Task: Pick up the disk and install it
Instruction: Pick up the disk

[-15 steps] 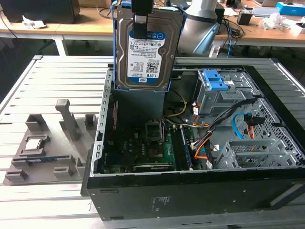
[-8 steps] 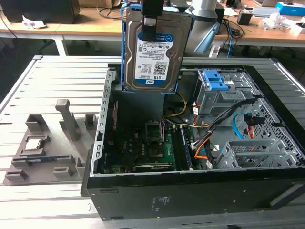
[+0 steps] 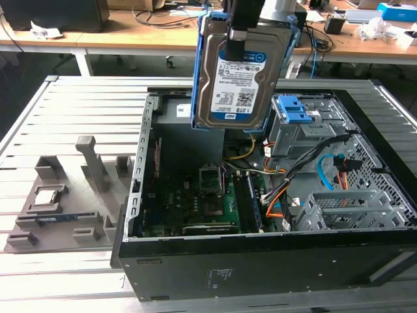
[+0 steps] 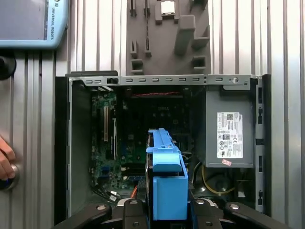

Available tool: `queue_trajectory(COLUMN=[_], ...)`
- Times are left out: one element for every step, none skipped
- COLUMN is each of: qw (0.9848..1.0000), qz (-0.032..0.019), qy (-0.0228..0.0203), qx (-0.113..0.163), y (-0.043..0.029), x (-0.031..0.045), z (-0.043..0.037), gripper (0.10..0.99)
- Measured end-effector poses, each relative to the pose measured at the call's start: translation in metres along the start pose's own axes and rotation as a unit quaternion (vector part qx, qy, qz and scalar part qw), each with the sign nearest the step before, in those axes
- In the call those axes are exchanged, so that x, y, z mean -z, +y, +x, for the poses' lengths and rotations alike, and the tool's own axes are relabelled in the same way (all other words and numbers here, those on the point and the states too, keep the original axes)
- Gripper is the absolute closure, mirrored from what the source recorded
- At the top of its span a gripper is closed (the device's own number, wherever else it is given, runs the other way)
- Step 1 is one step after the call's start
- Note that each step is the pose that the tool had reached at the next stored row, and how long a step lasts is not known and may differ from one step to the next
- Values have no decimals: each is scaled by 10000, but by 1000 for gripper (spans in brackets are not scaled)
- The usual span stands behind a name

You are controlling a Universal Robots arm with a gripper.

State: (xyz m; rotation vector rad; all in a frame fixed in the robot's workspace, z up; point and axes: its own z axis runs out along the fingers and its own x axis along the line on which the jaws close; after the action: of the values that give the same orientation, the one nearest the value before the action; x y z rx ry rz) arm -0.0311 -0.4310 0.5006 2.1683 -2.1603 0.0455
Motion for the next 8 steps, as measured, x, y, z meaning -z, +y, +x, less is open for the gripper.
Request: queue_trajectory(qw=[10000,10000,10000,10000,10000,10000,10000,10000], qz=[0,0,0,0,0,0,0,0], qy=[0,1,1,1,1,1,1,1], qx=[-1,-1,0,-1,-2,-3,-2,-3], y=[-36,-64,-79,-86,-95,-100,-103,-106], x=[-12,-25,-38,-46,-59,-67,-75,-82], z=[4,22,45,65,98,125,151,177], gripper=[722,722,722,722,722,722,722,722])
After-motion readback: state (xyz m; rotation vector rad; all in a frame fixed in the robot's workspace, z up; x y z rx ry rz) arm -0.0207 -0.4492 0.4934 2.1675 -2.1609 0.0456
